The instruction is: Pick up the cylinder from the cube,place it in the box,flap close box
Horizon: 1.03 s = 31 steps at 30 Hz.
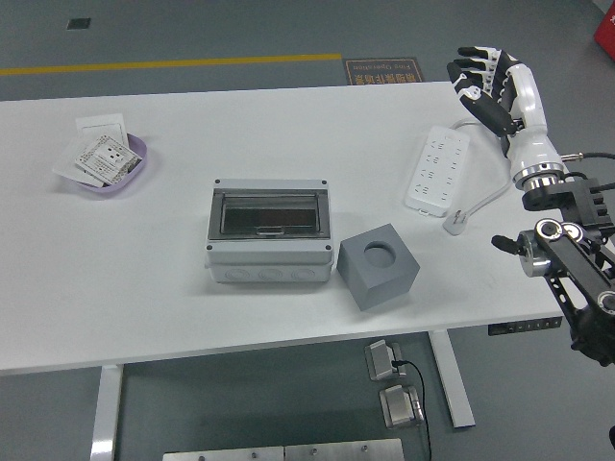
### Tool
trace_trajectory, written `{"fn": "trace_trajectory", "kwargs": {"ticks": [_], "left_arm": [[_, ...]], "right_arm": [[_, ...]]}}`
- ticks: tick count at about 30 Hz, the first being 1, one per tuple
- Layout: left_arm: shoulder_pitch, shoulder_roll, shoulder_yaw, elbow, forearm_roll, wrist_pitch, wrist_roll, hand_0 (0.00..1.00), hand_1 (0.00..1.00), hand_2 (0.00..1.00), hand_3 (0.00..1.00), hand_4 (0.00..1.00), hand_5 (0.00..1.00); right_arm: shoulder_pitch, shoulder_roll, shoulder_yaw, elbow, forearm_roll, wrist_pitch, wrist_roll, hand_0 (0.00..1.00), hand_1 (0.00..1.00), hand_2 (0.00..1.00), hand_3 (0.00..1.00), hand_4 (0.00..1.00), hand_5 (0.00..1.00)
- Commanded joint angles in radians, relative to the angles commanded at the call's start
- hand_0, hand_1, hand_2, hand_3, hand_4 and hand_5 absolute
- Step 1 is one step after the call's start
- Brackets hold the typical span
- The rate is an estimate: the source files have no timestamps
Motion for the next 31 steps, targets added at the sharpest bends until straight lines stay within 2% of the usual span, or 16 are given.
{"fn": "trace_trajectory", "kwargs": {"ticks": [7, 14, 31], "left_arm": [[0.000, 0.004, 0.013, 0.000, -0.038, 0.001, -0.007, 0.891, 0.889, 0.881, 0.967, 0.982, 0.840], [0.003, 0.009, 0.020, 0.000, -0.051, 0.002, -0.009, 0.866, 0.861, 0.864, 0.963, 0.973, 0.831], [0.000, 0.007, 0.018, 0.000, -0.039, -0.004, -0.007, 0.860, 0.850, 0.849, 0.957, 0.949, 0.806]], "right_arm": [[-0.060, -0.021, 0.070, 0.046, -0.006, 0.002, -0.004, 0.748, 0.651, 0.673, 0.682, 0.746, 0.443], [-0.112, -0.016, 0.123, 0.078, -0.017, 0.001, -0.009, 0.749, 0.649, 0.671, 0.683, 0.742, 0.447], [-0.151, 0.003, 0.158, 0.101, -0.039, -0.005, -0.017, 0.746, 0.648, 0.669, 0.683, 0.723, 0.474]]}}
